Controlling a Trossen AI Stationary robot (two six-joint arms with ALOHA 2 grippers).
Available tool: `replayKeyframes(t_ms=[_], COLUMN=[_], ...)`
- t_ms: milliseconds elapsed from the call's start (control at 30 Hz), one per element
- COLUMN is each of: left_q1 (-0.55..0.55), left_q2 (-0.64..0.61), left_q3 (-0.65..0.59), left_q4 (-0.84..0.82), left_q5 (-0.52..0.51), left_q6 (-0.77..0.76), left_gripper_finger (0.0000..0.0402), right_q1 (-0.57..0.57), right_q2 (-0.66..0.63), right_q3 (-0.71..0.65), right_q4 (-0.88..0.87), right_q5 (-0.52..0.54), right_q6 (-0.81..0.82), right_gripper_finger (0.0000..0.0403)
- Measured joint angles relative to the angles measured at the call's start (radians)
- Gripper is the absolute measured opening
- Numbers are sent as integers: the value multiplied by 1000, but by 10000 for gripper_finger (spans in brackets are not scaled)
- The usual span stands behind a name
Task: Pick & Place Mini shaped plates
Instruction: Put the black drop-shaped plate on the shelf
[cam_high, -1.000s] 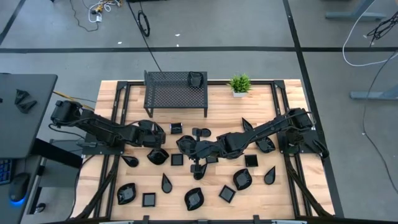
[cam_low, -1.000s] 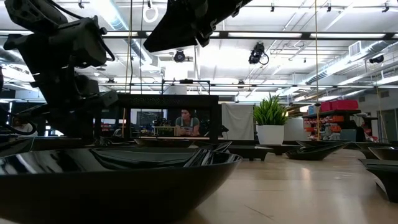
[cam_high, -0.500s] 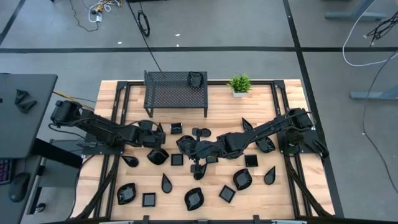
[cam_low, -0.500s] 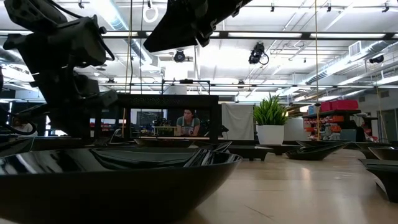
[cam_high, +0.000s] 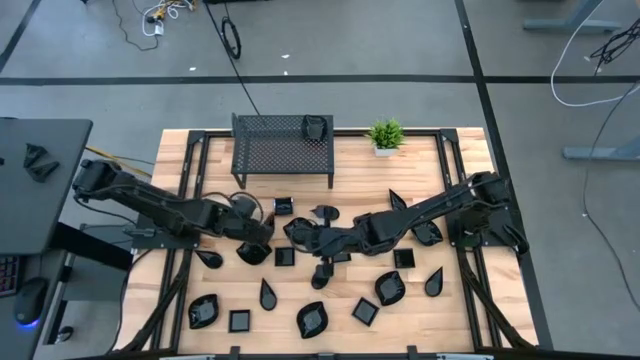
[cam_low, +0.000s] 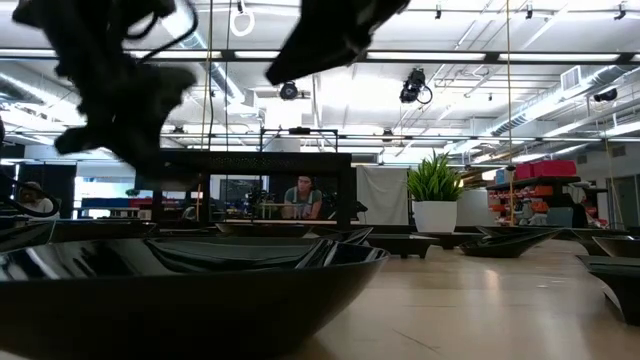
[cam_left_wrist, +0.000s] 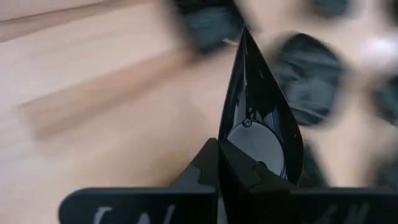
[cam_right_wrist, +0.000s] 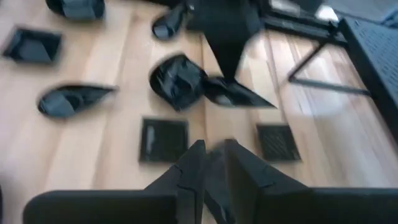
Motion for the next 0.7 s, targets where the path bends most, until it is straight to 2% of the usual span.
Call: replayKeyframes(t_ms=[167, 233, 333, 433, 500, 567, 700], left_q1=[-2, 25, 107, 233, 338, 454, 682], left_q2=[-64, -87, -106, -106, -103, -100, -99], left_q3=[136, 206, 325, 443, 500, 524, 522], left_q4=[-30, -75, -220, -404, -468, -469, -418], left_q5=[106, 85, 1, -72, -107, -115, -68], left_q6=[187, 251, 329, 411, 479, 565, 701], left_gripper_finger=[7, 5, 3, 3, 3, 3, 3], right_q1=[1, 5, 14, 24, 32, 39, 49], right_q2=[-44, -47, -47, -47, -46, -46, -45], right_q3=[-1, -19, -62, -115, -136, -148, -161], right_q4=[-122, -119, -83, -14, -3, 21, 44], right_q5=[8, 9, 8, 8, 8, 8, 8], right_q6=[51, 65, 79, 94, 106, 111, 112], right_gripper_finger=[61, 61, 61, 61, 61, 61, 61])
